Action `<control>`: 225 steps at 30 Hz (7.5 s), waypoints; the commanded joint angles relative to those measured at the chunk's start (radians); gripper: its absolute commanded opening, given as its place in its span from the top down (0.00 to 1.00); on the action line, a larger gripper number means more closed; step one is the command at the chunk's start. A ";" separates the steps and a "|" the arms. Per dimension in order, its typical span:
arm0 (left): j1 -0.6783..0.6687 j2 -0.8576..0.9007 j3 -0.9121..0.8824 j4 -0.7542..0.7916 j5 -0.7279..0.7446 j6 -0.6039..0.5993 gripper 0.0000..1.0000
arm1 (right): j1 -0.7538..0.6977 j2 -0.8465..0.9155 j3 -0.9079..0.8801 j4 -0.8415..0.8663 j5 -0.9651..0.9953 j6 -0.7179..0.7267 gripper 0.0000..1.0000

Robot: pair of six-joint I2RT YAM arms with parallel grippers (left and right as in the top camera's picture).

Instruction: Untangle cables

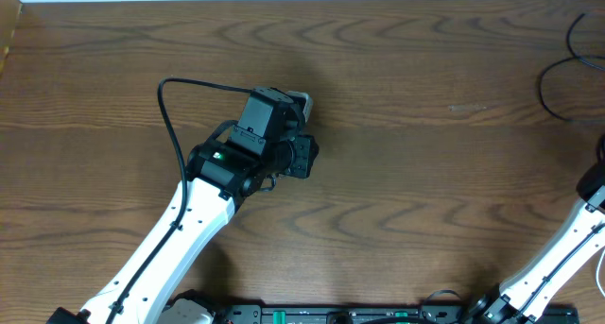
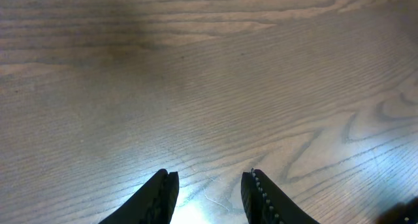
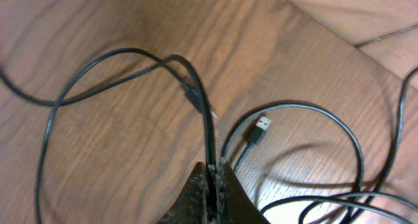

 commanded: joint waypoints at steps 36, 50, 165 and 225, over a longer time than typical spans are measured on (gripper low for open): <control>0.001 -0.037 0.007 0.005 -0.063 0.029 0.62 | 0.027 -0.415 -0.114 -0.456 0.024 0.190 0.01; 0.146 -0.252 0.007 -0.007 -0.105 0.029 0.61 | 0.143 -0.913 -0.608 -0.261 0.033 0.167 0.01; 0.193 -1.172 -0.447 -0.288 -0.433 -0.140 0.07 | 0.703 -2.502 -2.056 0.249 -0.079 0.119 0.01; 0.230 -1.331 -0.734 0.029 -0.463 -0.114 0.07 | 0.703 -2.502 -2.056 0.108 -0.075 0.123 0.01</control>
